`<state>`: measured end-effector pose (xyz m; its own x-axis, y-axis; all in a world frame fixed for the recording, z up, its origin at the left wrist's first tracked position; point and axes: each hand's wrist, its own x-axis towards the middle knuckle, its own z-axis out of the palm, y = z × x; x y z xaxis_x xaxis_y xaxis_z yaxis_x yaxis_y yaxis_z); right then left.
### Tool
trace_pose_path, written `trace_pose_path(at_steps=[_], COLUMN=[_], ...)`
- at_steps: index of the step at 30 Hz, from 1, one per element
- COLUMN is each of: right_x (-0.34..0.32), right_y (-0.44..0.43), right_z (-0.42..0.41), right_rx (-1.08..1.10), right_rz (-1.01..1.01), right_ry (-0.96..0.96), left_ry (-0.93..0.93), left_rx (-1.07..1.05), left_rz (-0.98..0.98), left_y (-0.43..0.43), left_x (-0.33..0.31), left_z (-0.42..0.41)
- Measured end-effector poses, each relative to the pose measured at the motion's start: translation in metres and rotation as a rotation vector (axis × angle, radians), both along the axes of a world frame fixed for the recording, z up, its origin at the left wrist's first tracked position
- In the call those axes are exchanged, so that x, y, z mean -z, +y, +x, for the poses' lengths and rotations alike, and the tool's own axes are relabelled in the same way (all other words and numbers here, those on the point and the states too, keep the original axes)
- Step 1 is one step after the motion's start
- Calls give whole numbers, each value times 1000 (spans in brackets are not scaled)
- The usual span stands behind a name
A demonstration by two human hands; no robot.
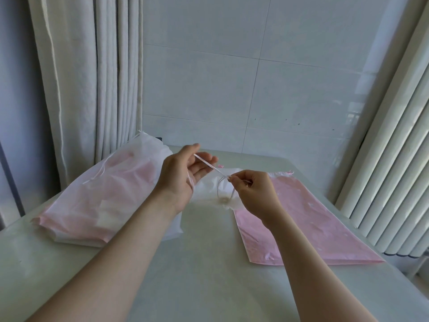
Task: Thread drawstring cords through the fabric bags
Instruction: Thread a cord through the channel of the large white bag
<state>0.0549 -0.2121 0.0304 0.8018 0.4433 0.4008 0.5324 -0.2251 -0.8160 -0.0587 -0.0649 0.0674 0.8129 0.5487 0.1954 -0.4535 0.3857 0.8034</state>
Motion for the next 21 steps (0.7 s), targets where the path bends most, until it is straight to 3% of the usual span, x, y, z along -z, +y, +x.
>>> trace_pose_path(at_steps=[2, 8, 15, 21], right_x=[-1, -2, 8, 7], right_y=[0, -2, -4, -4], right_z=[-2, -6, 3, 3], right_rx=[-32, -41, 144, 243], right_rz=[-30, -271, -518, -506], right_ry=[-22, -225, -452, -454], left_ry=[40, 323, 510, 753], left_rx=[11, -183, -257, -216], left_rz=[-59, 342, 514, 1043], left_y=[1, 6, 7, 6], left_x=[-1, 10, 16, 23], left_z=[1, 4, 1, -7])
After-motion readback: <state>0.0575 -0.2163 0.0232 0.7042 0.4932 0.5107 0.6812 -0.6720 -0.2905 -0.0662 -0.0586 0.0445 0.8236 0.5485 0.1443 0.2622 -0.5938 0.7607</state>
